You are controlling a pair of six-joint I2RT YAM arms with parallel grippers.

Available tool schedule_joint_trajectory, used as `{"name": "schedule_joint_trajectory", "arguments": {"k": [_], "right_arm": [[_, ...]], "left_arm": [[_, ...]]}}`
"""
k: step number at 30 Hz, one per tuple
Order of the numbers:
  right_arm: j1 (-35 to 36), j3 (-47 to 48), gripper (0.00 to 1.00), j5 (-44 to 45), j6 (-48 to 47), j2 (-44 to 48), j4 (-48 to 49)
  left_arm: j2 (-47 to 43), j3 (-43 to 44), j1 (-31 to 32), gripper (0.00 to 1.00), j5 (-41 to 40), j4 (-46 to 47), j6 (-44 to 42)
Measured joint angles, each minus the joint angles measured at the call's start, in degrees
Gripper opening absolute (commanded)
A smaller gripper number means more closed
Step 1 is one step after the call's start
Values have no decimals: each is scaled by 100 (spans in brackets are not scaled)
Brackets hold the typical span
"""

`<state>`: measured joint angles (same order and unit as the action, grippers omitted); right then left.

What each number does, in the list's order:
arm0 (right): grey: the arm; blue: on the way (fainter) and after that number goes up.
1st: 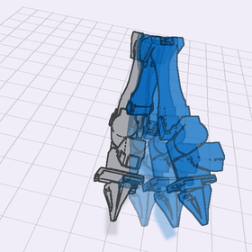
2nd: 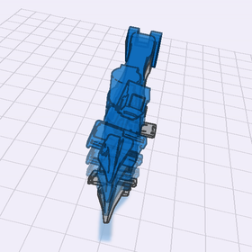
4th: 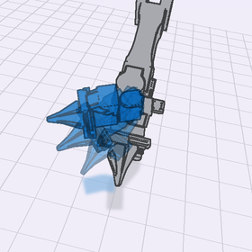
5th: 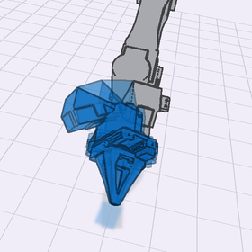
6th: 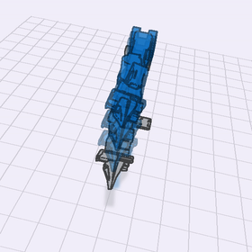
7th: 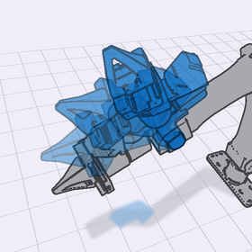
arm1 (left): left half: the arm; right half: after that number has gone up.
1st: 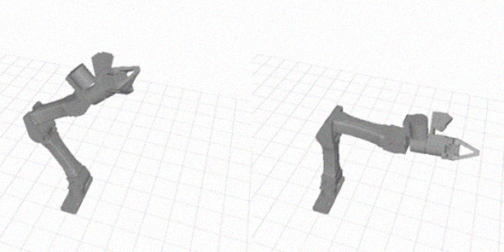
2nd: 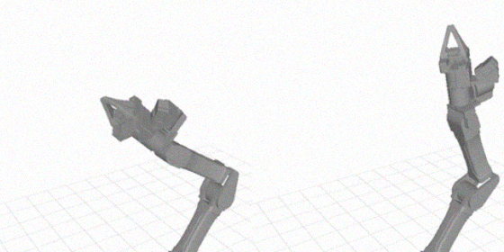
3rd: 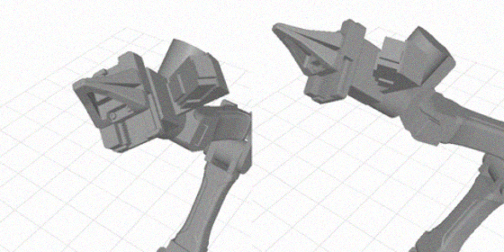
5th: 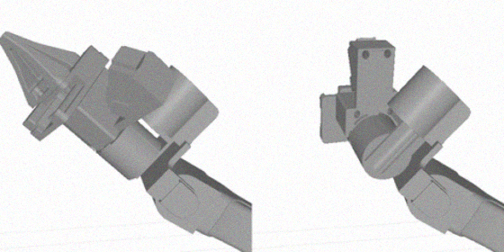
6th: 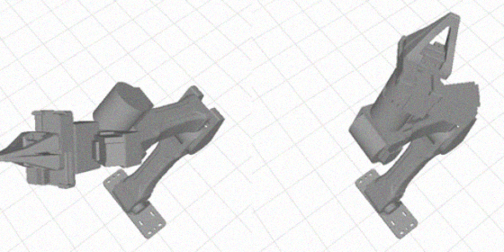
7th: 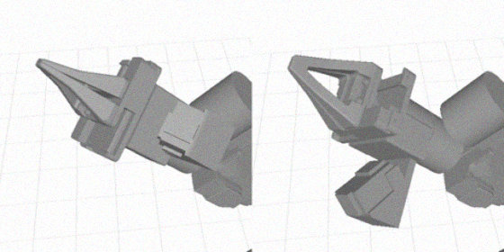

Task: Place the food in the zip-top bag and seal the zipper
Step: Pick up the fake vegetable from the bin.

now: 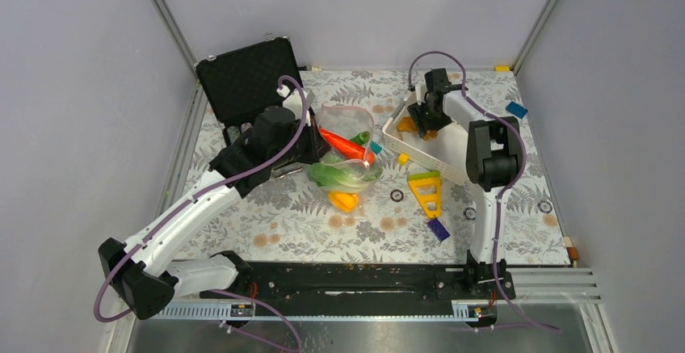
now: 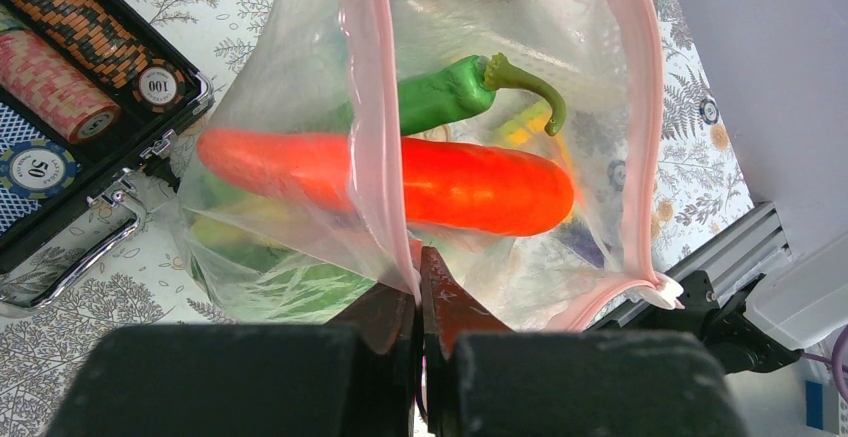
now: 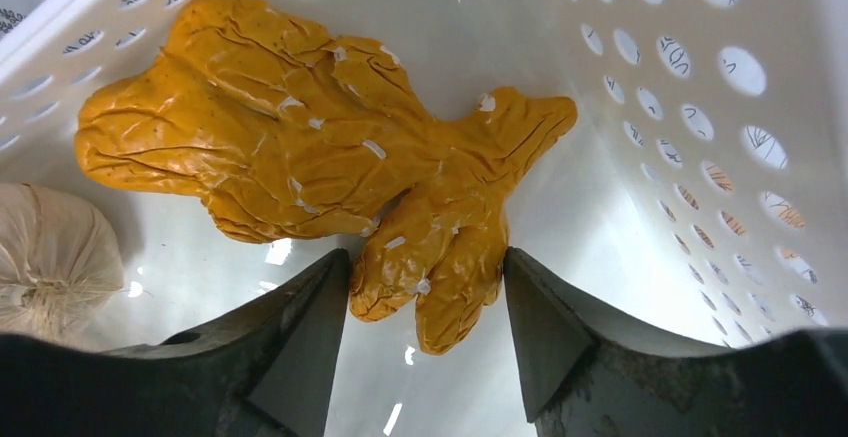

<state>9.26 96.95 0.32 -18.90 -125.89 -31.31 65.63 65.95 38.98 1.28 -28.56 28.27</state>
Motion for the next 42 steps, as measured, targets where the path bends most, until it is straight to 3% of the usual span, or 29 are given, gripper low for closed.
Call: {"name": "schedule_joint_trajectory", "arguments": {"k": [4, 10, 21, 30, 42], "right_arm": [[0, 188, 55, -42, -79, -125, -157], [0, 332, 34, -44, -151, -186, -291], [0, 81, 16, -37, -181, -90, -2], [0, -509, 12, 70, -186, 442, 79], [0, -1386, 11, 896, -105, 2114, 118]], "left_arm": [[0, 0, -4, 0, 0, 0, 0], [0, 0, -4, 0, -2, 0, 2], [0, 0, -24, 0, -7, 0, 4], [0, 0, -26, 0, -20, 0, 4], [-2, -2, -31, 0, -20, 0, 26]]}}
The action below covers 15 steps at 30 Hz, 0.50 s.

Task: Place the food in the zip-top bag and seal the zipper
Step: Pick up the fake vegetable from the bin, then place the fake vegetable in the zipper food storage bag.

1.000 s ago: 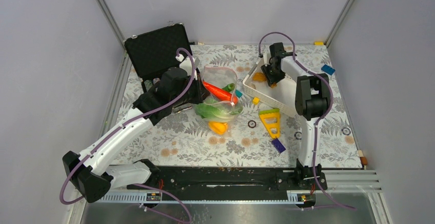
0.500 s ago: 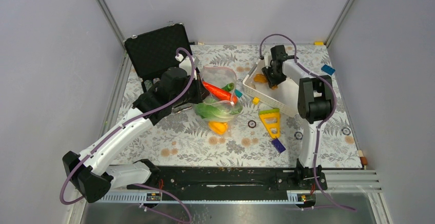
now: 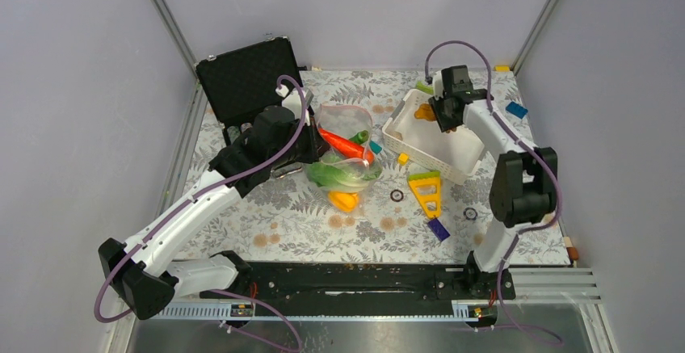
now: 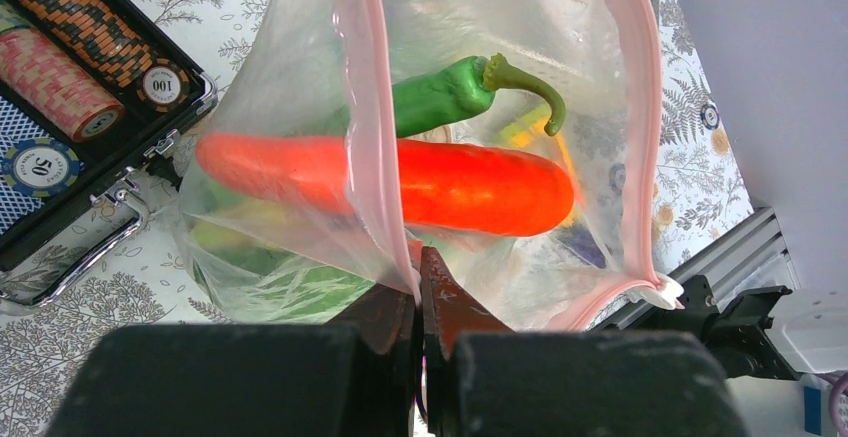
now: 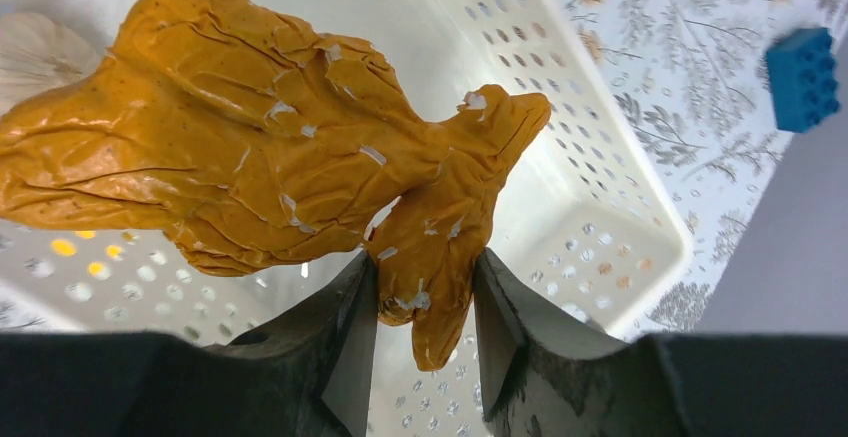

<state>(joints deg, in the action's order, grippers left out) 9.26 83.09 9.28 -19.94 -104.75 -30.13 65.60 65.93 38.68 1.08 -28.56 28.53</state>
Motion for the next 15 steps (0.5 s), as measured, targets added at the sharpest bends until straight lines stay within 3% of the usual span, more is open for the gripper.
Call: {"name": "schedule_joint_trajectory", "arguments": {"k": [7, 15], "right_arm": [[271, -219, 13, 28, 472, 1423, -9], [1641, -238, 14, -92, 608, 3064, 35]], "left_arm": [[0, -9, 0, 0, 2, -2, 44], [-68, -9, 0, 0, 0, -55, 111]]}}
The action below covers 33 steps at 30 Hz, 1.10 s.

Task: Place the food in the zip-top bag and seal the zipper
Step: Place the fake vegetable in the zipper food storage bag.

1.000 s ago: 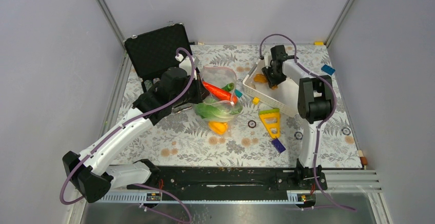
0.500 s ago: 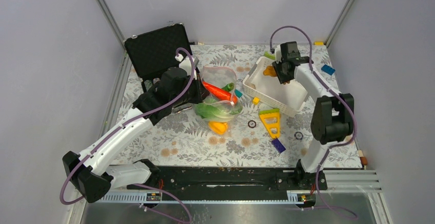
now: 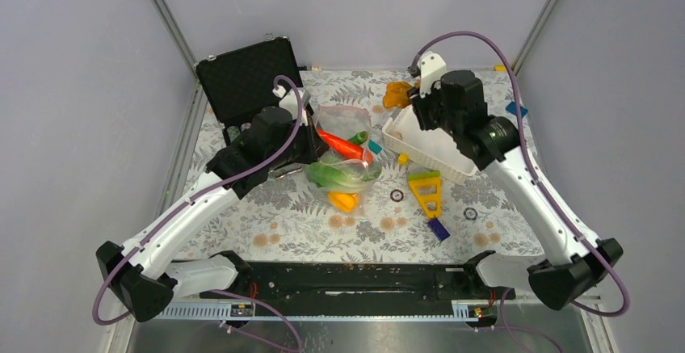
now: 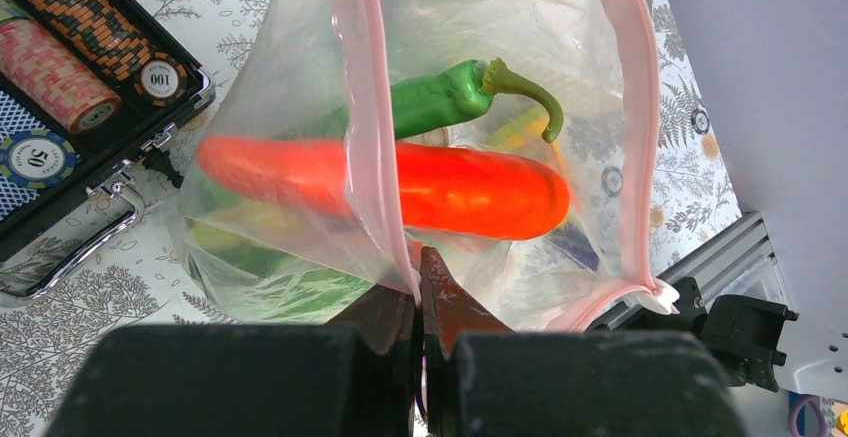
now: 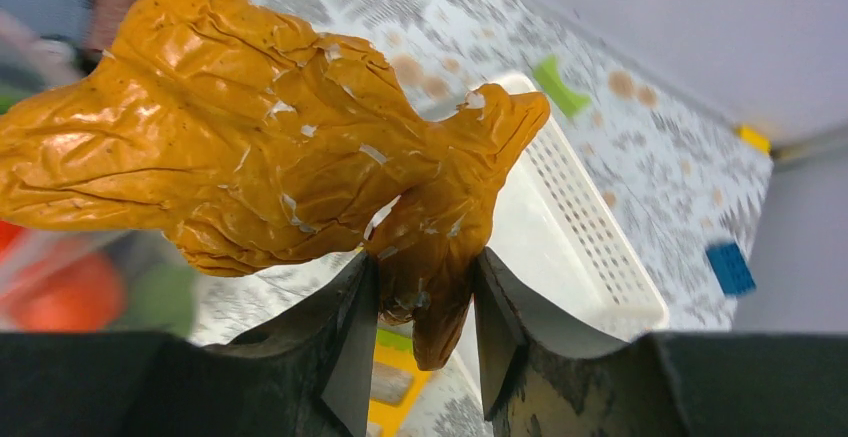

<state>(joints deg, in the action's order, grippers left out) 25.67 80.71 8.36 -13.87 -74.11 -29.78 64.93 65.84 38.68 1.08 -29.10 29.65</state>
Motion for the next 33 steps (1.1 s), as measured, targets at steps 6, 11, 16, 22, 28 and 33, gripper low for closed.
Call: {"name": "schedule_joint_trajectory", "arguments": {"k": [6, 11, 16, 22, 28, 33], "right_arm": [[1012, -140, 14, -378, 195, 592, 326], [1484, -240, 17, -1182, 734, 765, 752], [1967, -280, 19, -1558, 1189, 728, 1200], [2190, -280, 26, -1602, 1517, 328, 1626], [2271, -280, 56, -1574, 1668, -96, 1611], [2271, -280, 77, -1405, 1744, -142, 1451]], "left_arm": [[-61, 0, 0, 0, 28, -20, 44], [-133, 0, 0, 0, 46, -74, 83], [-205, 0, 0, 1, 48, -87, 131], [-229, 0, 0, 1, 70, -98, 188], [-232, 0, 0, 1, 76, -122, 190], [-232, 0, 0, 1, 74, -125, 192]]}}
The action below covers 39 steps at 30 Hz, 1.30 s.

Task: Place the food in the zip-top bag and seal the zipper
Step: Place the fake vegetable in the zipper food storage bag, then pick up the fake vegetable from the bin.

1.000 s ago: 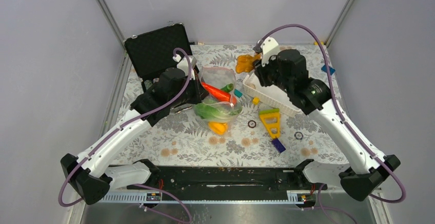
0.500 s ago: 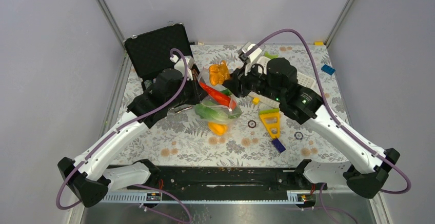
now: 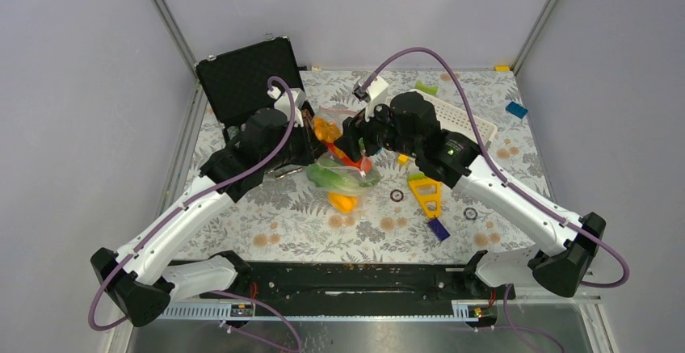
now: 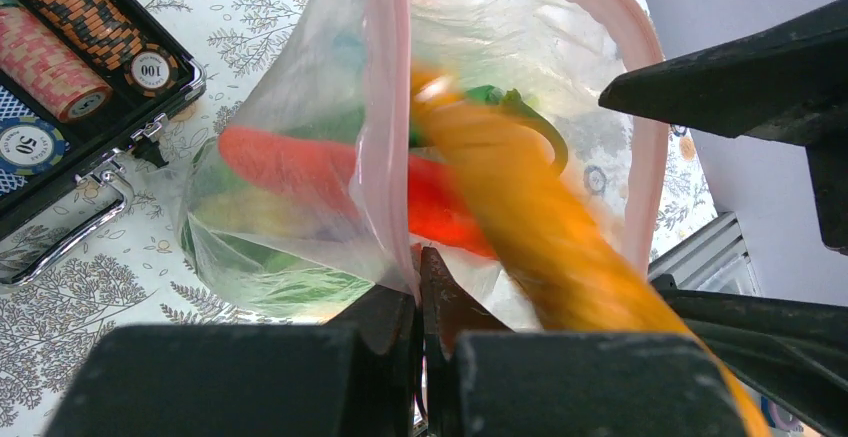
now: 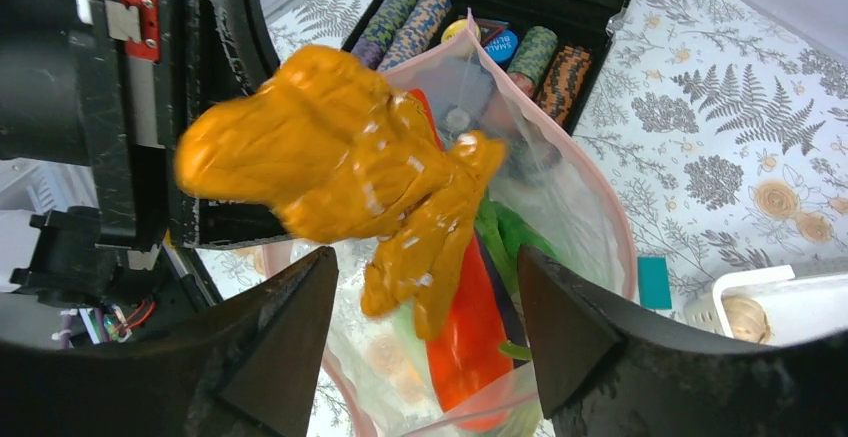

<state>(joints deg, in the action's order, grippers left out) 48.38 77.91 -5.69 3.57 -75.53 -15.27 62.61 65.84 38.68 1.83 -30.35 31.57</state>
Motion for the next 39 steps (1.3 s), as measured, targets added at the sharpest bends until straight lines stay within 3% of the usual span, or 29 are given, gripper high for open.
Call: {"name": "schedule_joint_trajectory", "arguments": {"k": [12, 16, 25, 28, 32, 39], "right_arm": [[2, 0, 85, 216, -9, 103, -138], [2, 0, 98, 302, -7, 118, -179], [-83, 0, 100, 1491, 278, 350, -507], [-581, 0, 100, 1513, 579, 564, -688], [-1934, -33, 100, 1296, 1051, 675, -850], [-3711, -199, 100, 603, 1635, 116, -1088]], "left_arm": [[0, 2, 0, 1, 46, 0, 2], [0, 2, 0, 2, 83, 0, 2], [9, 142, 0, 2, 111, -46, 46], [15, 175, 0, 2, 129, -48, 72], [22, 175, 0, 2, 138, -50, 129], [22, 175, 0, 1, 37, -160, 133]]}}
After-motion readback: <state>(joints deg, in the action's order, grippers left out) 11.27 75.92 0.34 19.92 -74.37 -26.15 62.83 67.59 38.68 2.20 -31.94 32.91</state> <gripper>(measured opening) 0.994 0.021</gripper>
